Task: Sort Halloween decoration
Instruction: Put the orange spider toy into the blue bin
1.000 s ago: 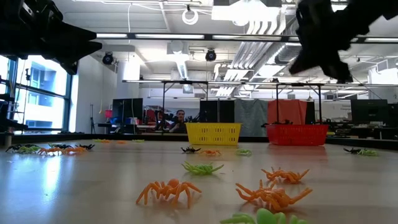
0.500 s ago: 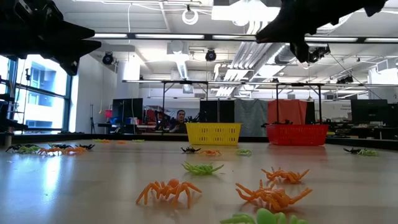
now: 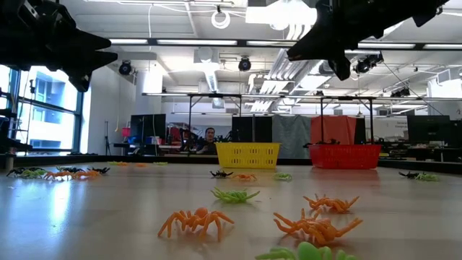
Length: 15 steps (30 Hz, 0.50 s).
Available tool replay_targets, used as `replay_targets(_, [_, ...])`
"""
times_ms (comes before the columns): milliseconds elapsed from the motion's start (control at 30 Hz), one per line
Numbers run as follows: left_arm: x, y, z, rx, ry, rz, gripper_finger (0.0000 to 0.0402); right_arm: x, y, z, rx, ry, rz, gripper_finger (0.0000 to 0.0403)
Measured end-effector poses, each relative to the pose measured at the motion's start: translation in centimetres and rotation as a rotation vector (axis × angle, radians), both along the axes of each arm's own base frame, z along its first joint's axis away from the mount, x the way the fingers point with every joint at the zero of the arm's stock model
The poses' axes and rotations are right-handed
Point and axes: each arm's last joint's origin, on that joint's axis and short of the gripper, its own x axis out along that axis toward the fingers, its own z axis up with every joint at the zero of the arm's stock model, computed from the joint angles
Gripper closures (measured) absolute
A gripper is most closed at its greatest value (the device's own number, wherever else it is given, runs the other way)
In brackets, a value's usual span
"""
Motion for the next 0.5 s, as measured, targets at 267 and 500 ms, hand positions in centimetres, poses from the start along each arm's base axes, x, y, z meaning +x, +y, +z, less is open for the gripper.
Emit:
replay_targets(267, [-0.1,0.2,0.8,0.072,-0.068,0.067,0.0273,0.0,0.0,0.0,-0.005,-0.003,-0.015,0.04])
replay_targets(500, [-0.3,0.4,1.6,0.112,-0.138,0.139,0.0273,0.0,-0.1,0.0,-0.008,-0.003,-0.021,0.04])
